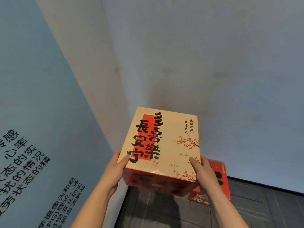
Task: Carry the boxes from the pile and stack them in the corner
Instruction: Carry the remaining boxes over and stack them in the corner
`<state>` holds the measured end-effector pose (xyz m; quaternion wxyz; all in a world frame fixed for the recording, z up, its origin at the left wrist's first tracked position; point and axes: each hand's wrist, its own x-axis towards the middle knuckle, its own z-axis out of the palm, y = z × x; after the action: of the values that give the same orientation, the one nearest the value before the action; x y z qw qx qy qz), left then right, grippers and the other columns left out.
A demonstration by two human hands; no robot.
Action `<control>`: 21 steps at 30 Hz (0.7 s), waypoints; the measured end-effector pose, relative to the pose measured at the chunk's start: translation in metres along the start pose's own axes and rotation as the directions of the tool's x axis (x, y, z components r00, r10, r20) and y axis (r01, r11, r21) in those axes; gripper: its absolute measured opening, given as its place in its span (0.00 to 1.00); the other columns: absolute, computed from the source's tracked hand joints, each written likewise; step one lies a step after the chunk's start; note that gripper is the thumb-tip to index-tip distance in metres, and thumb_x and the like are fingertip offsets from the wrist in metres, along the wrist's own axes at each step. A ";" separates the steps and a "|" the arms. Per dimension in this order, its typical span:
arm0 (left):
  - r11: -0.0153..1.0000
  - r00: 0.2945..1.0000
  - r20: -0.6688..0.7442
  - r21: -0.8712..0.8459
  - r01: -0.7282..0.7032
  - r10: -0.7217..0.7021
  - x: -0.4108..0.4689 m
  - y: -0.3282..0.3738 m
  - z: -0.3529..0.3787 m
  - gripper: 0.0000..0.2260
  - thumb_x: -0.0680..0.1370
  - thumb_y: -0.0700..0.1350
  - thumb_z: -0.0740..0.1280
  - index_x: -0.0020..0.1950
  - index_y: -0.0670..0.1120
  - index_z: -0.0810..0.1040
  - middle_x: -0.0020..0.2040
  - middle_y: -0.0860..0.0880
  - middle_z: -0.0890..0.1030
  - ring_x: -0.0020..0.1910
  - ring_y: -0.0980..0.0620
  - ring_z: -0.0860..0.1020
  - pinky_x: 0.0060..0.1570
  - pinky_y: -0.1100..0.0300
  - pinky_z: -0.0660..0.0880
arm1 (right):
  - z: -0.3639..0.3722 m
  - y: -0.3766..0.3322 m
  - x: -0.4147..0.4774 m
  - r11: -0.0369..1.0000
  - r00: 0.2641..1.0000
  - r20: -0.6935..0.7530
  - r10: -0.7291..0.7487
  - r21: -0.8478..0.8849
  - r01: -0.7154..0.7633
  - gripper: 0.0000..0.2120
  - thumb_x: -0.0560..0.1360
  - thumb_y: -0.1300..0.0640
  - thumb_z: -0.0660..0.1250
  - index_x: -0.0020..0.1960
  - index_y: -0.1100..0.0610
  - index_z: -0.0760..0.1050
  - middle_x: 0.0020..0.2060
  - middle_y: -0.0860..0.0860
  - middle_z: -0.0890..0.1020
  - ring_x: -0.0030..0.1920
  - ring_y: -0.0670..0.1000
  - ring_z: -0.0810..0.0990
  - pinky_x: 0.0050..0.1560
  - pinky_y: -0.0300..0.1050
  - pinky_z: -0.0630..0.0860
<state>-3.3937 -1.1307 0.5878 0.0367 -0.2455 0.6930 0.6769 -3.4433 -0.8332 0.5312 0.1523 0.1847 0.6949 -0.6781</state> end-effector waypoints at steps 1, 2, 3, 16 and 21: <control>1.000 0.999 -0.026 -0.019 0.023 -0.023 0.013 -0.005 0.004 0.14 0.83 0.48 0.65 0.68 0.48 0.72 0.56 0.49 0.85 0.56 0.51 0.83 0.55 0.54 0.77 | 0.004 0.001 0.015 1.000 1.000 0.000 0.011 0.009 -0.011 0.26 0.79 0.42 0.69 0.73 0.50 0.69 0.60 0.51 0.85 0.59 0.55 0.86 0.62 0.66 0.81; 0.998 0.998 -0.043 -0.036 0.045 -0.047 0.026 -0.011 0.007 0.13 0.84 0.47 0.64 0.68 0.47 0.71 0.55 0.48 0.84 0.54 0.52 0.82 0.52 0.55 0.76 | 0.009 0.003 0.029 1.000 1.000 -0.006 0.015 0.011 -0.015 0.25 0.80 0.42 0.69 0.73 0.50 0.69 0.60 0.51 0.85 0.58 0.56 0.86 0.62 0.66 0.81; 0.997 0.996 -0.058 -0.043 0.064 -0.066 0.039 -0.018 0.011 0.12 0.84 0.45 0.63 0.67 0.45 0.70 0.54 0.47 0.83 0.51 0.53 0.81 0.50 0.56 0.75 | 0.014 0.006 0.044 1.000 1.000 -0.011 0.016 0.007 -0.016 0.24 0.80 0.43 0.69 0.72 0.51 0.69 0.60 0.51 0.85 0.58 0.56 0.86 0.61 0.66 0.81; 0.998 0.987 -0.149 -0.022 0.053 -0.056 0.283 -0.230 -0.002 0.09 0.85 0.48 0.60 0.63 0.51 0.75 0.56 0.50 0.83 0.58 0.54 0.78 0.59 0.51 0.72 | 0.099 0.166 0.289 0.999 1.000 -0.026 -0.007 0.043 0.008 0.22 0.83 0.54 0.68 0.75 0.52 0.69 0.64 0.51 0.83 0.59 0.56 0.86 0.64 0.65 0.80; 0.999 0.981 -0.191 -0.040 0.021 -0.029 0.356 -0.299 -0.006 0.11 0.86 0.50 0.59 0.64 0.49 0.75 0.55 0.51 0.84 0.53 0.57 0.80 0.49 0.58 0.74 | 0.133 0.218 0.359 0.998 1.000 0.020 -0.015 0.060 0.014 0.17 0.85 0.57 0.64 0.73 0.48 0.72 0.60 0.51 0.86 0.53 0.56 0.88 0.55 0.60 0.84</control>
<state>-3.5875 -1.2288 0.1766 -0.0262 -0.3188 0.6773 0.6625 -3.6655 -0.9457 0.1672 0.1488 0.1771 0.6741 -0.7015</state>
